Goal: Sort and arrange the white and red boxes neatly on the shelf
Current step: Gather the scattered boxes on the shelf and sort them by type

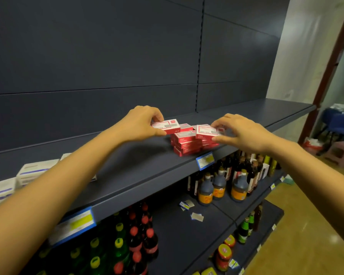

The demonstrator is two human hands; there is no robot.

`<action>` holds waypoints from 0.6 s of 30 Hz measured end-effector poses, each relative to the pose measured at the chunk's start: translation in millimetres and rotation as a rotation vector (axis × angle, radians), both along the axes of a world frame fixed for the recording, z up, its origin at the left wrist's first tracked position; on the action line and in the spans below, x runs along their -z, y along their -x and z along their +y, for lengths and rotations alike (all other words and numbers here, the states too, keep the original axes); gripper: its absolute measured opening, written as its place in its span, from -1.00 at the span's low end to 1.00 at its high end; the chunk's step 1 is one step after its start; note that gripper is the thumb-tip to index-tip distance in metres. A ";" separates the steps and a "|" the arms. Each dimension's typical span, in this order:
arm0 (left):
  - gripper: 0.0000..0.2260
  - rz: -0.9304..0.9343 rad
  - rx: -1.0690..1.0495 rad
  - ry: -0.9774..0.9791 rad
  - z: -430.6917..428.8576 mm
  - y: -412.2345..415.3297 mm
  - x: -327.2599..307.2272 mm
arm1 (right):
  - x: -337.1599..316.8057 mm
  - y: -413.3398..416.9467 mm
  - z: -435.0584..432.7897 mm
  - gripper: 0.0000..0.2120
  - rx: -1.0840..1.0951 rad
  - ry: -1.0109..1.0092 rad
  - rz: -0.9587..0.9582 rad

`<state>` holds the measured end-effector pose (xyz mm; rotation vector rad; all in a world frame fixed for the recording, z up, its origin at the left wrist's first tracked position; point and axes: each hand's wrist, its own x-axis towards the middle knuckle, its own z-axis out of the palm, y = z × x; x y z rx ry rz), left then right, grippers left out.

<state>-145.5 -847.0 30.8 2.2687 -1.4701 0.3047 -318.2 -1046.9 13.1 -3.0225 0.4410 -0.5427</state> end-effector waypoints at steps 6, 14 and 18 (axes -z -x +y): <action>-0.65 0.085 -0.060 -0.021 -56.3 -12.9 -1.7 | -2.9 -29.6 -58.7 -0.62 -0.062 -0.044 -0.013; -0.69 0.186 -0.202 -0.069 -107.7 -24.6 12.2 | -1.5 -73.6 -124.4 -0.61 -0.209 -0.080 0.035; -0.70 0.250 -0.268 -0.089 -115.0 -27.6 15.7 | 3.5 -95.4 -144.6 -0.62 -0.317 -0.065 0.104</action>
